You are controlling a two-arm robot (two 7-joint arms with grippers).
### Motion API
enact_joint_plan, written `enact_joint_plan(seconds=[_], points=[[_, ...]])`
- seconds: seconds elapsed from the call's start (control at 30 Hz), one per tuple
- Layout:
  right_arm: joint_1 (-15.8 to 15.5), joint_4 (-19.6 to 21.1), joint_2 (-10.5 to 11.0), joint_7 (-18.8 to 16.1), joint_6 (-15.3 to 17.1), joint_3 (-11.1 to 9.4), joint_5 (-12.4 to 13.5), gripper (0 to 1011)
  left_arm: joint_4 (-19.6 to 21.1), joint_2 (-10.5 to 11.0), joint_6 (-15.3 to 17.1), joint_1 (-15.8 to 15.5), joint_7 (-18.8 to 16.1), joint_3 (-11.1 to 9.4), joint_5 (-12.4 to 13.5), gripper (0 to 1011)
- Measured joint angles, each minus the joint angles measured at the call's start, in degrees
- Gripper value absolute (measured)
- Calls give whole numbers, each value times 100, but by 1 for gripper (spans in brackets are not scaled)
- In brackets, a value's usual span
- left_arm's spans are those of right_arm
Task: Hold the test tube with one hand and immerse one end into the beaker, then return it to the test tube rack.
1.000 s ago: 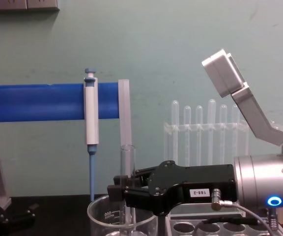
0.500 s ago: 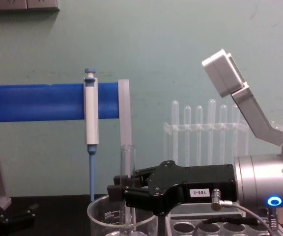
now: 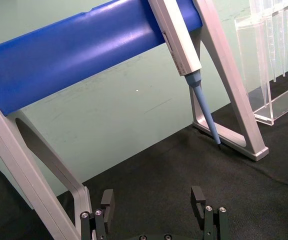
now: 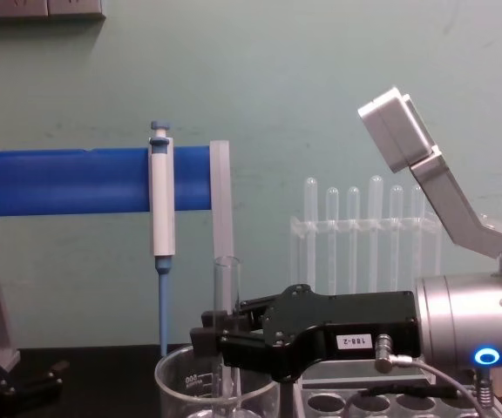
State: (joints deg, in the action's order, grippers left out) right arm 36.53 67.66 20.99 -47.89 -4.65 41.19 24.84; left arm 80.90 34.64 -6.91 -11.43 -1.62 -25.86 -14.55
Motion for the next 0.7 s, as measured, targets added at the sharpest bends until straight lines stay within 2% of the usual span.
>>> enact_joint_plan(seconds=[0.7], points=[[0,1,0,0,0,0,0,225,0,0,0,0,0,0,0,1000]])
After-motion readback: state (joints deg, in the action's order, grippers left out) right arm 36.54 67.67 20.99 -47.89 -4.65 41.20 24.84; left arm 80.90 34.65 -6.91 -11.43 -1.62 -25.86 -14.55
